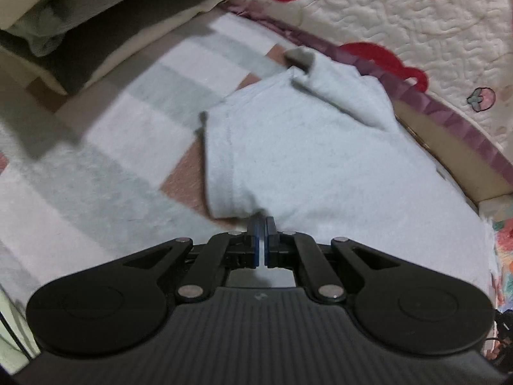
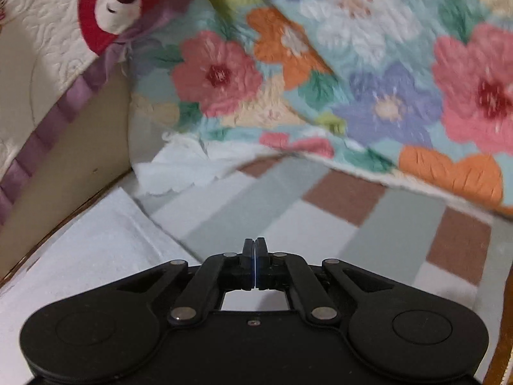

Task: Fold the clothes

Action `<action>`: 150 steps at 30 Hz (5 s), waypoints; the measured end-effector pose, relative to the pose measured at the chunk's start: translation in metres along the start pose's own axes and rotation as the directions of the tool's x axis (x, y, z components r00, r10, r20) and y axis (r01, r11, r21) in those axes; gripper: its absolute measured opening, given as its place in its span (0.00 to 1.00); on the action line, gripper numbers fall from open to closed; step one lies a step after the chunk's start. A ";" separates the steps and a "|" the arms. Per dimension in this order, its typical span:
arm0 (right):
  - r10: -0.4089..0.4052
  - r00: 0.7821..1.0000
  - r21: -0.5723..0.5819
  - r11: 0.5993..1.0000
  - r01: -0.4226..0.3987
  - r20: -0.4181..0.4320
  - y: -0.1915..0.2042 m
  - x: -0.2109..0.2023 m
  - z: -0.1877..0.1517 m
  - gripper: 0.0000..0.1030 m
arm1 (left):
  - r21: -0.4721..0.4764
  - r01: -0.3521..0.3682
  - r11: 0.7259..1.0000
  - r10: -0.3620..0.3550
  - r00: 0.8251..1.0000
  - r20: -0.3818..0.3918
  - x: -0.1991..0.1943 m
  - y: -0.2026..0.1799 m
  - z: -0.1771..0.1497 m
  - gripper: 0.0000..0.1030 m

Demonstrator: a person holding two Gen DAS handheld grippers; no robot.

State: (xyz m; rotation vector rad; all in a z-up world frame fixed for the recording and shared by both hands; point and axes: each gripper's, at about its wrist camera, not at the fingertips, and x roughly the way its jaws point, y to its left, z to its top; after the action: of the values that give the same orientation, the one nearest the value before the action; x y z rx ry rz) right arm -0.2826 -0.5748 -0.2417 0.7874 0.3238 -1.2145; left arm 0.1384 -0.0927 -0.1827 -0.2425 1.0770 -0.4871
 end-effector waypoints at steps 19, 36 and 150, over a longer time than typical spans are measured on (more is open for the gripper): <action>0.331 0.928 0.298 0.915 -0.273 -0.168 -0.005 0.040 -0.009 0.60 | -0.176 0.204 0.963 -0.209 0.978 -0.009 0.037 -0.014 -0.030 0.50; 0.273 0.961 -0.086 0.957 -0.277 -0.049 0.040 0.023 -0.001 0.07 | -0.034 0.105 0.994 -0.101 0.989 0.105 0.034 -0.043 -0.014 0.10; 0.369 0.883 -0.509 0.721 -0.469 -0.291 0.014 -0.094 -0.047 0.23 | 0.277 -0.214 0.937 0.170 0.970 0.175 -0.081 -0.031 -0.076 0.43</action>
State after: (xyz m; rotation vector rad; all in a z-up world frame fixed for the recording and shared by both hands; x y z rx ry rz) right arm -0.2930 -0.4736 -0.2121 0.3995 0.5821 -0.5580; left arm 0.0322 -0.0761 -0.1418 0.0897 0.8587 -0.4389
